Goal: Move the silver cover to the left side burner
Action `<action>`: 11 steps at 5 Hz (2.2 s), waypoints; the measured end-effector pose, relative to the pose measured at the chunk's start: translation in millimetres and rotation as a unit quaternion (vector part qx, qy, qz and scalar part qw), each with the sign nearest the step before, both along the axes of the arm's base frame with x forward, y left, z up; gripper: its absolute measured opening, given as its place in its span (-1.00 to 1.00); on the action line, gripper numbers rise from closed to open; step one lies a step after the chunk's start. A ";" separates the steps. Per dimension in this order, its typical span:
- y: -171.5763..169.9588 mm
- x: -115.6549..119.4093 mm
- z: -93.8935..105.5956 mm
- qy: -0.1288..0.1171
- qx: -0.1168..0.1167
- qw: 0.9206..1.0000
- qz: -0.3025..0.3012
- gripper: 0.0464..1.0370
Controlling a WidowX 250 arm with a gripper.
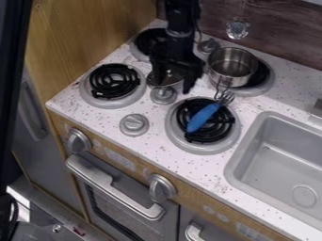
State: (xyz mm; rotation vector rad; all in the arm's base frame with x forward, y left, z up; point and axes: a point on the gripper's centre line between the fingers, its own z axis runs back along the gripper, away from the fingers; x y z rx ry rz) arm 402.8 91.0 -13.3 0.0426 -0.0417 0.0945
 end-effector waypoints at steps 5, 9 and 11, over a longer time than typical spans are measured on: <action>34.6 39.3 -31.9 -0.018 -0.042 0.998 0.042 0.92; 23.0 67.4 -46.2 -0.010 -0.038 0.999 0.023 0.92; 23.3 69.7 -47.7 -0.002 -0.025 1.000 0.014 0.92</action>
